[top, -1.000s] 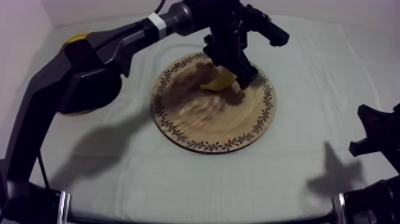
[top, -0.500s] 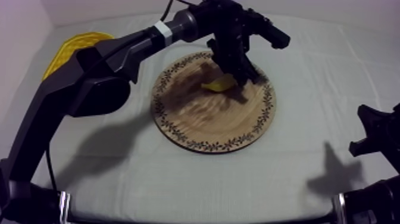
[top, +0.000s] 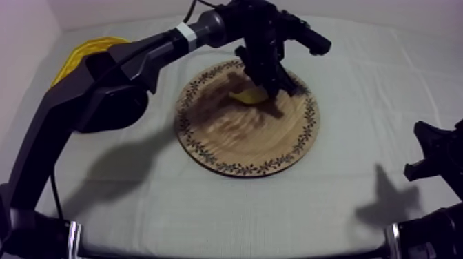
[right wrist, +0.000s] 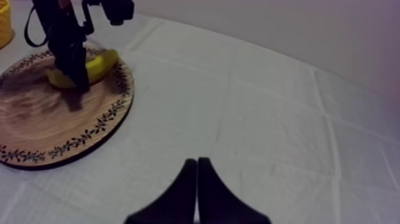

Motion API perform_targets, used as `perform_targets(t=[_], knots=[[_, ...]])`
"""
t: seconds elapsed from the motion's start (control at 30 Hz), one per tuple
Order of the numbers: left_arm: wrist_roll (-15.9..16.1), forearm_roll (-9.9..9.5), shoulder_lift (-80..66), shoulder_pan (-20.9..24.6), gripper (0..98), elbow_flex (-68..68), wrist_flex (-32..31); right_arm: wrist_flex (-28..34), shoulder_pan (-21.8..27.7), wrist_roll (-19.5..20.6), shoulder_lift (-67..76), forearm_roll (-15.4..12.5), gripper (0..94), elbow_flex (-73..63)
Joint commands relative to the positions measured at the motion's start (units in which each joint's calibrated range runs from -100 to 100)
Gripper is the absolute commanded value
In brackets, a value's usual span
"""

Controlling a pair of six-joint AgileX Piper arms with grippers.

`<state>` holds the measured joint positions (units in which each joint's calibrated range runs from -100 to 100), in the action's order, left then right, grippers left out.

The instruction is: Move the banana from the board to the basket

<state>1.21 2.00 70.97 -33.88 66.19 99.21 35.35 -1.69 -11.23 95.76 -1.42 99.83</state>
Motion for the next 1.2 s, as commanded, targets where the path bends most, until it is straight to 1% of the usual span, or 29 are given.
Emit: perform_targets(t=[0.0, 0.53, 0.7, 0.9, 1.03, 1.17], knots=[[-0.04, -0.08, -1.26, 0.02, 34.7, -0.92, -0.35, 0.05, 0.0, 0.03, 0.0, -0.02, 0.2, 0.05], [-0.72, -0.9, -19.19, -1.23, 30.2, -9.4, -1.05, 0.05, 0.0, 0.03, 0.0, -0.02, 0.2, 0.05], [-1.16, -0.94, -23.95, -2.08, 28.9, -10.69, 0.03, 0.05, 0.0, 0.03, 0.0, -0.02, 0.2, 0.05], [-1.53, -1.15, -27.73, -2.73, 29.2, -15.32, 0.48, 0.05, 0.0, 0.03, 0.0, -0.02, 0.2, 0.05], [-2.29, -1.24, -29.94, -1.86, 29.4, -19.2, 0.53, 0.05, 0.0, 0.03, 0.0, -0.02, 0.2, 0.05], [-3.0, -1.44, -32.79, 0.4, 29.3, -23.26, 0.47, 0.05, 0.0, 0.03, 0.0, -0.02, 0.2, 0.05]])
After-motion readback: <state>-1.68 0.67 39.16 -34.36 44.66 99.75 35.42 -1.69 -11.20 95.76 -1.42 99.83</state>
